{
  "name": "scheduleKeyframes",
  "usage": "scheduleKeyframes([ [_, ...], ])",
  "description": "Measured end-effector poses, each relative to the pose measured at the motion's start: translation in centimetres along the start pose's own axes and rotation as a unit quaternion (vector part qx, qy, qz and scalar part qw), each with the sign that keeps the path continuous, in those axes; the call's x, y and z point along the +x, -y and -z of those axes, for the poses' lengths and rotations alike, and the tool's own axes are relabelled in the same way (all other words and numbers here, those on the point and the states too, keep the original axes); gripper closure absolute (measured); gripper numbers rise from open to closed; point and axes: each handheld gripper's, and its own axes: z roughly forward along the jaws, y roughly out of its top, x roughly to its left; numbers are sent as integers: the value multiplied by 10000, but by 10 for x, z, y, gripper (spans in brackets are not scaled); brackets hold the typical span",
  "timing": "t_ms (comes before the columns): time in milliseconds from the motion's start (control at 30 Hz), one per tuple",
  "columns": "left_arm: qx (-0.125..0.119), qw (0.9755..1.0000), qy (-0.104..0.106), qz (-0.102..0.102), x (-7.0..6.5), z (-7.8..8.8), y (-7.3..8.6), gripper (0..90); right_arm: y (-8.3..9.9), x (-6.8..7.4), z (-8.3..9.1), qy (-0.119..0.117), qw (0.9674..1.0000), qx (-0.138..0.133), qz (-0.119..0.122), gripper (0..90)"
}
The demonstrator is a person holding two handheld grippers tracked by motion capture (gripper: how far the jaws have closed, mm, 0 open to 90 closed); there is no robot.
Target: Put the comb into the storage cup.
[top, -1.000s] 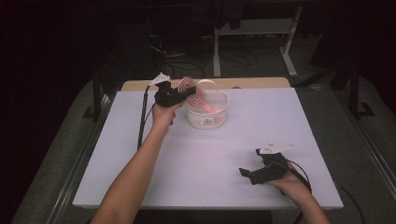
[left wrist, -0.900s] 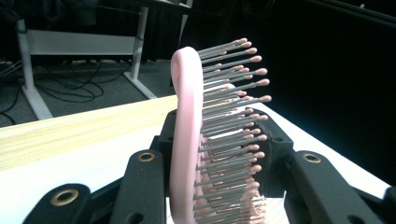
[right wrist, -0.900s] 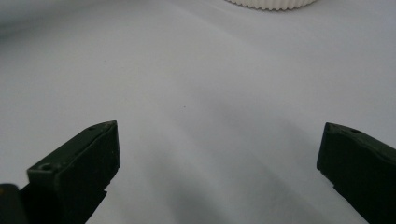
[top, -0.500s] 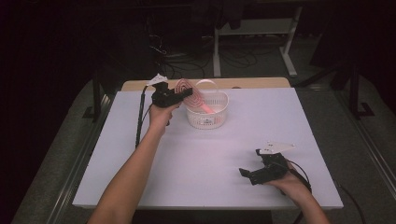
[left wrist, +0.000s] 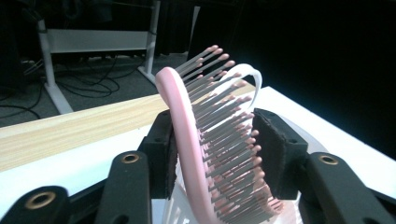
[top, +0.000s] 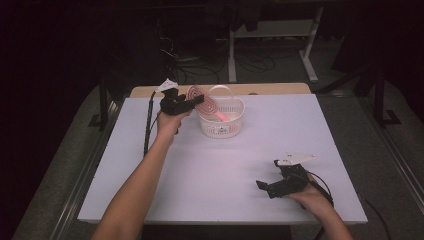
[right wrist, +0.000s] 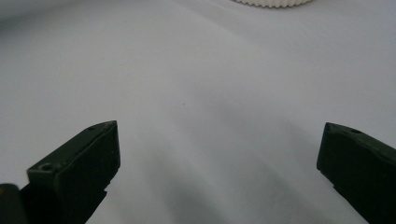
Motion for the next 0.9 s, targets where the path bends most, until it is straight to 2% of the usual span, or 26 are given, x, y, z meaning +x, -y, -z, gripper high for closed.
scheduleKeyframes([
  [233,120,9998,-39,-172,1,3,3,427,0,0,0,12,10000,19,15,0],
  [500,107,9992,-166,-353,-1,11,3,326,0,1,-1,18,10000,23,16,0],
  [800,252,9983,-134,-508,-1,21,2,221,0,1,0,20,10000,25,21,0],
  [900,315,9975,-133,-624,-2,27,2,199,0,1,-1,22,10000,26,24,0],
])
